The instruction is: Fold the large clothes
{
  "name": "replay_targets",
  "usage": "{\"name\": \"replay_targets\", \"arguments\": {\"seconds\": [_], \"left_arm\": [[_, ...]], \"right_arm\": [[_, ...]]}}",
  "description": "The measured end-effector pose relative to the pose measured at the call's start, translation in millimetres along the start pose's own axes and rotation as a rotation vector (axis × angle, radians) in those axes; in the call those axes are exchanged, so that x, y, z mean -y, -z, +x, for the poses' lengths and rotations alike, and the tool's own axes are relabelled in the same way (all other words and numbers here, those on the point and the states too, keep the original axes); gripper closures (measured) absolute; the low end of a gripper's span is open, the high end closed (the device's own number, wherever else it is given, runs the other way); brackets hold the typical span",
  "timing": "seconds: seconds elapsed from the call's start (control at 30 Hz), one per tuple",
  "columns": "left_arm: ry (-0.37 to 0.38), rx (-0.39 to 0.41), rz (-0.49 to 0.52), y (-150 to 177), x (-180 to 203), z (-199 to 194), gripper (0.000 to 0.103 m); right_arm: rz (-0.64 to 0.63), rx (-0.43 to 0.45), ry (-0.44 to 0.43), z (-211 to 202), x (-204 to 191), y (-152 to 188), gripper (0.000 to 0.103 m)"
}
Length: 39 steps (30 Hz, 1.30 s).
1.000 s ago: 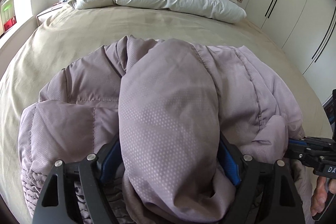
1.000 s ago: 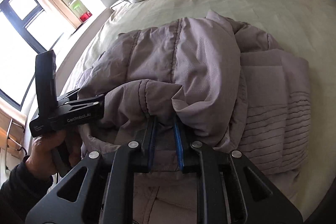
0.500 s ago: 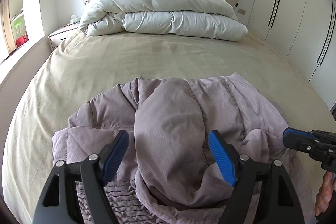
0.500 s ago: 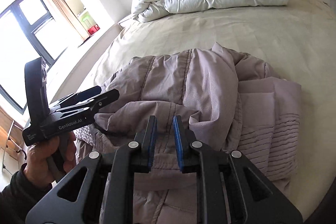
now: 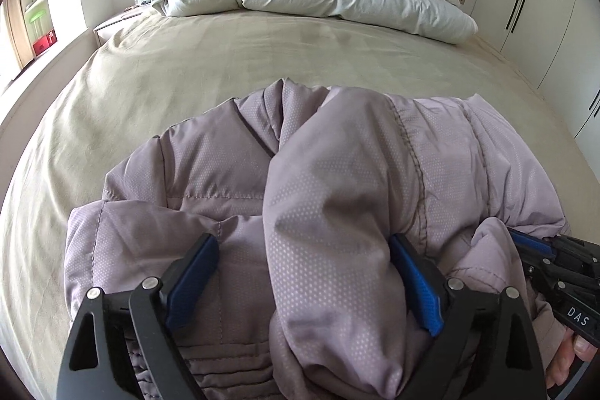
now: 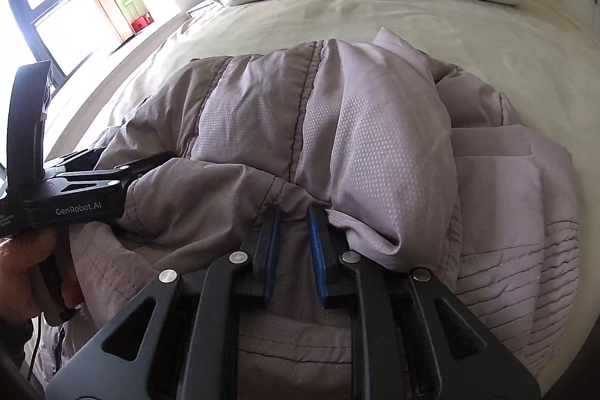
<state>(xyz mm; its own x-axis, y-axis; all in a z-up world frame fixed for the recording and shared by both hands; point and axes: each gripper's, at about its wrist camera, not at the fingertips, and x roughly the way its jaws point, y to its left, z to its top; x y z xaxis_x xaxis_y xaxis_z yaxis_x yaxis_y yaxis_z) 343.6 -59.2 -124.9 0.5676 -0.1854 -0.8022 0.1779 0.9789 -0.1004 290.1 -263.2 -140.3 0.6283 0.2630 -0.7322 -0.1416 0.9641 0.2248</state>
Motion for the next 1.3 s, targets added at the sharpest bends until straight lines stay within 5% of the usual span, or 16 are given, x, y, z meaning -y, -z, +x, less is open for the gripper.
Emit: {"name": "replay_targets", "arguments": {"seconds": [0.2, 0.37, 0.53, 0.73, 0.8, 0.83, 0.87, 0.9, 1.0, 1.3], "left_arm": [[-0.006, 0.164, 0.008, 23, 18, -79, 0.019], [-0.050, 0.068, 0.114, 42, 39, -49, 0.019], [0.014, 0.043, 0.040, 45, 21, -40, 0.017], [0.108, 0.184, -0.008, 66, 10, -123, 0.018], [0.156, 0.220, -0.030, 81, 2, -156, 0.009], [0.174, 0.240, -0.042, 92, -3, -173, 0.007], [0.182, 0.259, -0.049, 104, -7, -190, 0.002], [0.193, 0.273, -0.051, 116, -11, -205, 0.000], [0.216, 0.287, -0.062, 157, -24, -244, 0.000], [0.248, 0.068, -0.201, 291, -73, -279, 0.000]], "right_arm": [[0.021, 0.152, -0.001, -76, -15, 7, 0.087], [-0.014, -0.016, 0.028, -33, -19, 30, 0.087], [0.032, 0.023, -0.012, -47, -13, 36, 0.087], [0.009, 0.360, -0.072, -169, -25, 52, 0.087], [-0.004, 0.447, -0.084, -211, -32, 66, 0.077], [-0.012, 0.471, -0.078, -228, -35, 74, 0.051], [-0.011, 0.486, -0.072, -243, -39, 83, 0.011], [0.000, 0.520, -0.069, -259, -42, 94, 0.001], [0.014, 0.643, -0.100, -303, -49, 132, 0.000], [-0.038, 0.354, -0.101, -346, -63, 243, 0.000]]}}
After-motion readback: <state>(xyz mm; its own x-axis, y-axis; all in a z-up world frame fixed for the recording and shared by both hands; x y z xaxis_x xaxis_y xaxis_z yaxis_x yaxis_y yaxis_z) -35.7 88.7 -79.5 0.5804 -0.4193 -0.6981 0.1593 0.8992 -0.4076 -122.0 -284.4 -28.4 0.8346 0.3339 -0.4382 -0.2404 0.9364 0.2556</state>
